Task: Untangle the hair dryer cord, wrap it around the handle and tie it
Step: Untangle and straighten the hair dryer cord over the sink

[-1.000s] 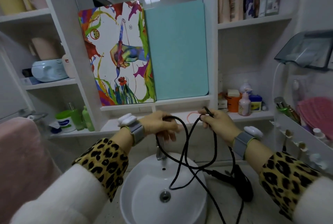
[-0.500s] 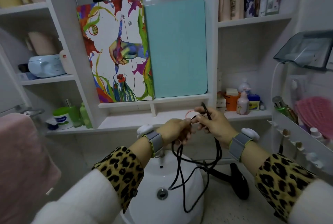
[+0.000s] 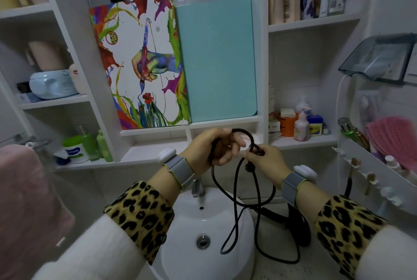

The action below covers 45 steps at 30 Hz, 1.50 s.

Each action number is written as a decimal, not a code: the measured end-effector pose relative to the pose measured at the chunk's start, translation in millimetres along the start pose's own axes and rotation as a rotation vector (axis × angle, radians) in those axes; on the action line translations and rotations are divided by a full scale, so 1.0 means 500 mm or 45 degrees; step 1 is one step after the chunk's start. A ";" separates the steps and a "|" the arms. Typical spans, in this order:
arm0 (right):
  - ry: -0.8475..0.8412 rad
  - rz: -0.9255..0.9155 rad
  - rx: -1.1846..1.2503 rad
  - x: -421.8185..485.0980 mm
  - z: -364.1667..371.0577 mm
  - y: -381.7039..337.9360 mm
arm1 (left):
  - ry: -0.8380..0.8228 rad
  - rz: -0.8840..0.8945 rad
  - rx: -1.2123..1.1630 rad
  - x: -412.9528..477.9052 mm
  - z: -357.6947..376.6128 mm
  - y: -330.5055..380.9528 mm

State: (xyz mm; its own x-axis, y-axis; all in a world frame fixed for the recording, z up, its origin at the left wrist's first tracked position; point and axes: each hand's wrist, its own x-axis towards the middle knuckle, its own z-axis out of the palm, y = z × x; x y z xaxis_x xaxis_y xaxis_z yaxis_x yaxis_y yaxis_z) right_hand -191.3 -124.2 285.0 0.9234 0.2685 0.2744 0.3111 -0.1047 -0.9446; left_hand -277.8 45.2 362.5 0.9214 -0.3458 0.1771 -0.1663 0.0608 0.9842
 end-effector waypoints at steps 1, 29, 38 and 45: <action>0.041 0.007 0.005 0.002 -0.007 0.002 | -0.042 -0.106 0.034 -0.008 -0.007 -0.001; 0.092 -0.152 0.008 -0.056 -0.008 -0.057 | 0.527 -0.520 1.714 0.087 0.074 -0.193; -0.308 -0.041 0.018 -0.048 -0.055 -0.036 | 0.291 -0.424 0.733 0.062 0.043 -0.113; -0.197 0.057 -0.363 -0.028 -0.048 0.021 | 0.378 0.065 -0.091 0.043 0.024 0.007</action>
State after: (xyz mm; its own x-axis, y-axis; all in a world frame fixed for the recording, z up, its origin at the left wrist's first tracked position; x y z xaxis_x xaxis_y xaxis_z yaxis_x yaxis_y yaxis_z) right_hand -195.4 -151.8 275.5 0.8992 0.3977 0.1826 0.3417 -0.3774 -0.8607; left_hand -262.9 26.6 369.5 0.9766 -0.0529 0.2085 -0.1995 0.1404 0.9698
